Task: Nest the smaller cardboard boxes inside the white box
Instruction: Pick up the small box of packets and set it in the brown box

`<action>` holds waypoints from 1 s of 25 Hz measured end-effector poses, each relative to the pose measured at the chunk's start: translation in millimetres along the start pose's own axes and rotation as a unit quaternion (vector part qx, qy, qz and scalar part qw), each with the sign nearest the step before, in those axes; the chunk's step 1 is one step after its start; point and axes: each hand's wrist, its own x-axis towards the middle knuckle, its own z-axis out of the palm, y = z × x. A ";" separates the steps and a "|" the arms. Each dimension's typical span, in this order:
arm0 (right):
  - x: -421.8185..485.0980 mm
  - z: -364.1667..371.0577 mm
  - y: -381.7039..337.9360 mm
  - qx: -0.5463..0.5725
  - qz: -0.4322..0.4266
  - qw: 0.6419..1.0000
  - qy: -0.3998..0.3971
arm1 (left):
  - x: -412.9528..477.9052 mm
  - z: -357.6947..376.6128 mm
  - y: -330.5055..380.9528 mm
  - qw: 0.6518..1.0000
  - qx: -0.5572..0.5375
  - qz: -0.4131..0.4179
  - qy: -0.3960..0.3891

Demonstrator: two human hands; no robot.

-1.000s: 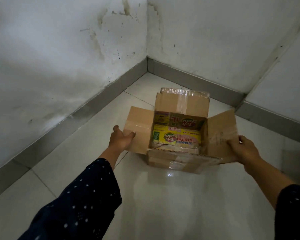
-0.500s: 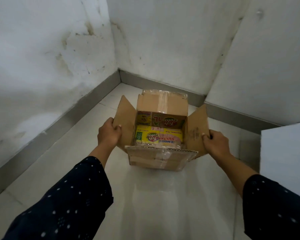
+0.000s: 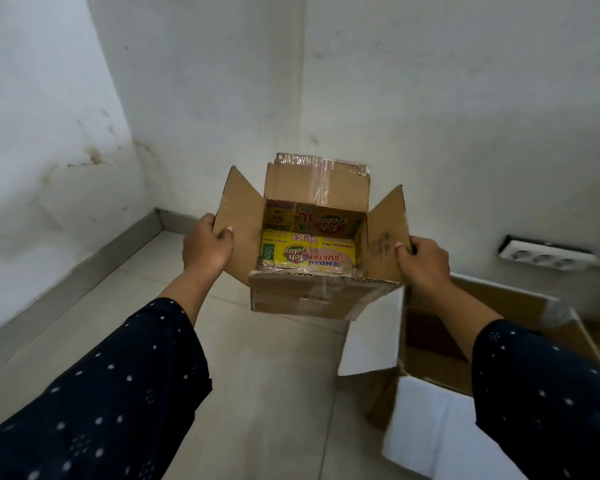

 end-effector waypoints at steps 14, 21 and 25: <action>10.7 -266.8 179.0 -0.047 0.100 0.990 0.088 | -152.6 183.2 203.5 0.987 -0.046 0.081 -0.131; -5.1 -243.4 261.4 -0.053 0.162 0.985 0.019 | -189.2 250.5 159.1 0.982 0.047 0.073 -0.166; -14.1 -212.0 291.1 -0.080 0.186 0.979 -0.016 | -200.7 276.3 127.8 0.979 0.090 0.063 -0.171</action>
